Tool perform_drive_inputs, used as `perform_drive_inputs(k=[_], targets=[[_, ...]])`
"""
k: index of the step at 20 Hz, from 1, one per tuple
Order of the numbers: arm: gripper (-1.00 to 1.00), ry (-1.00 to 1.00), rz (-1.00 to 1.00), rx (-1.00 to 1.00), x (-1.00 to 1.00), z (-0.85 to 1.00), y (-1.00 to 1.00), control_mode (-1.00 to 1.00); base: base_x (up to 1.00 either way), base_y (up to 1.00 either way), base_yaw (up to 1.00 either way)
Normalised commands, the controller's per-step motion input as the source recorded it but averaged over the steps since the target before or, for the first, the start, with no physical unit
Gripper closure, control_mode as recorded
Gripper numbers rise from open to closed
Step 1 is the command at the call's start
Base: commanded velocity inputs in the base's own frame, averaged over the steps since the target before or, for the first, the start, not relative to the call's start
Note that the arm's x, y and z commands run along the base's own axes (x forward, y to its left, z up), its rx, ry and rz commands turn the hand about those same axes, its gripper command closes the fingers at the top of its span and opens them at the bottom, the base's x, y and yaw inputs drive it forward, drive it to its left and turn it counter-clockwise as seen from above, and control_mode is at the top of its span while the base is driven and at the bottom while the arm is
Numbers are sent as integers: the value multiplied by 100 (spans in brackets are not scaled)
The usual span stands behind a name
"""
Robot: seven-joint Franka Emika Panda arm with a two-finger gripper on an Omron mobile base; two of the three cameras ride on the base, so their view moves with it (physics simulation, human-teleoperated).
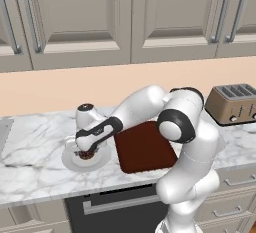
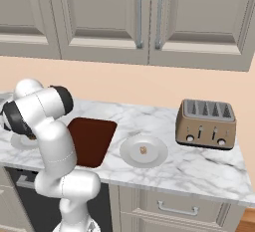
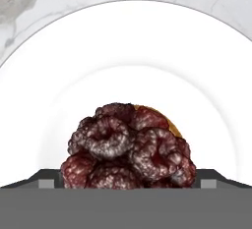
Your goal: Move the dessert items from the plates to the tray.
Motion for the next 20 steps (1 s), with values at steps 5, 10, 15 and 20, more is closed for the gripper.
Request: perform_drive_inputs(k=[5, 10, 15, 20], targets=[[100, 0, 0, 0, 0, 0, 0, -100, 0, 0, 0], [100, -1, 0, 0, -2, 1, 0, -100, 0, 0, 0], [100, -3, 0, 0, -16, 30, -2, -100, 0, 0, 0], [100, -1, 0, 0, -12, 44, -8, -100, 0, 0, 0]])
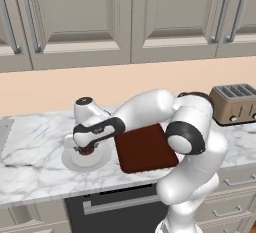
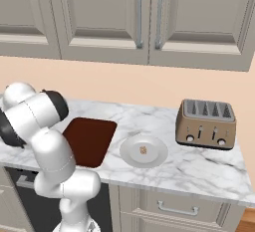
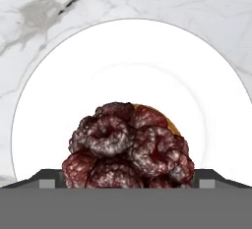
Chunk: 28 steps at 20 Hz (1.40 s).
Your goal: Move the dessert items from the plates to the tray.
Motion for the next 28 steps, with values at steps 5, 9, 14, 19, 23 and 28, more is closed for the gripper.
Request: perform_drive_inputs(k=[5, 9, 14, 19, 23, 28], targets=[[100, 0, 0, 0, -9, 36, -33, -100, 0, 0, 0], [100, 0, 0, 0, -13, 30, -51, -100, 0, 0, 0], [100, 0, 0, 0, 0, 3, -75, -100, 0, 0, 0], [100, 0, 1, 0, 0, 0, -92, -100, 0, 0, 0], [100, 0, 1, 0, 10, 0, -94, -100, 0, 0, 0], [100, 2, 2, 0, 35, 0, -85, -100, 0, 0, 0]])
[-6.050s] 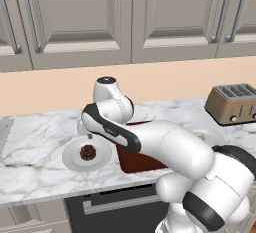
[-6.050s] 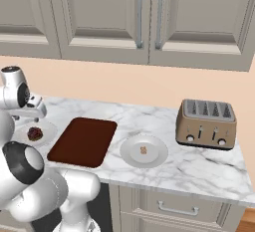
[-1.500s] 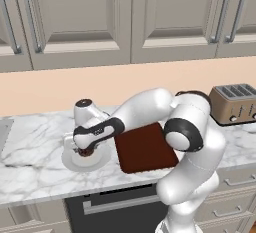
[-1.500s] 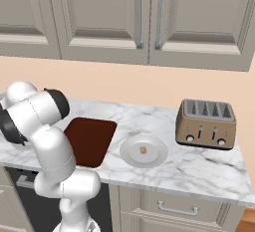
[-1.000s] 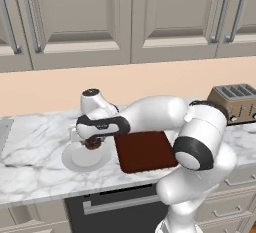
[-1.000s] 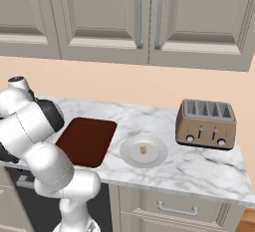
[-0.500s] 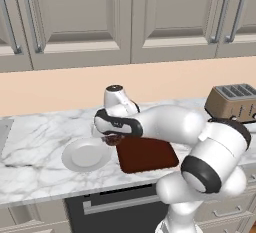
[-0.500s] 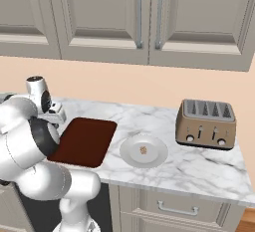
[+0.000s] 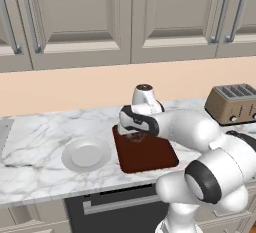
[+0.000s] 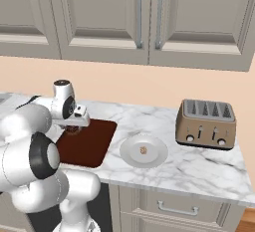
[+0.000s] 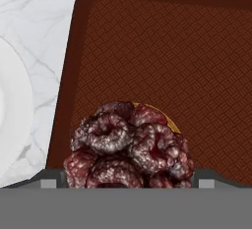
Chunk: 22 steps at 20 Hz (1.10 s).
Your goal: Move the dessert items from the plates to the tray.
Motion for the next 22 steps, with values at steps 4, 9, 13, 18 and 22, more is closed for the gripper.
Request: perform_drive_inputs(k=[4, 9, 13, 18, 22], targets=[[100, 3, 4, 0, 61, 0, -38, -100, 0, 0, 0], [100, 2, 3, 0, 43, -1, -22, -100, 0, 0, 0], [100, 3, 0, 0, 16, -27, -4, -100, 0, 0, 0], [100, 1, 0, 0, 19, -38, 0, -100, 0, 0, 0], [100, 0, 0, 0, 17, -36, 0, -100, 0, 0, 0]])
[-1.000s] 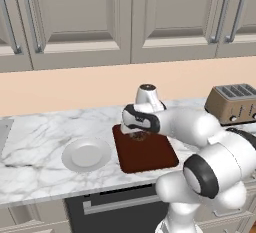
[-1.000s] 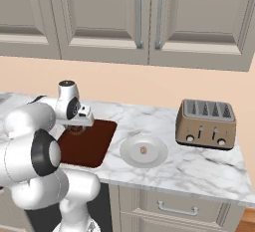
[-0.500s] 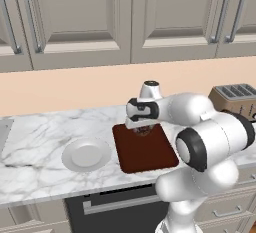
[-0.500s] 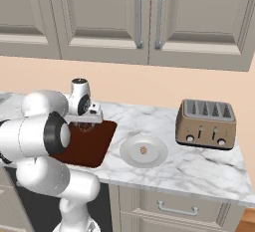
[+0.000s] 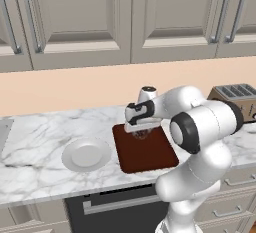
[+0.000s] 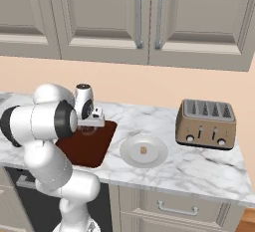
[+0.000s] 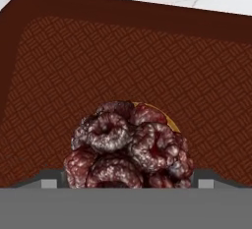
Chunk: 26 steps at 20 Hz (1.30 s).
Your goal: Move the dessert items from the plates to the tray.
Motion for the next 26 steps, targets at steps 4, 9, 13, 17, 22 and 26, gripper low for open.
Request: perform_drive_inputs(k=[4, 9, 13, 17, 22, 26], targets=[[100, 0, 0, 0, 4, -19, -1, -100, 0, 0, 0], [-100, 0, 0, 0, 0, 0, 0, -100, 0, 0, 0], [-100, 0, 0, 0, 0, 0, 0, -100, 0, 0, 0], [-100, 0, 0, 0, 0, 0, 0, -100, 0, 0, 0], [-100, -3, 0, 0, -6, 21, 0, -100, 0, 0, 0], [-100, -5, 0, 0, -30, 39, -6, -100, 0, 0, 0]])
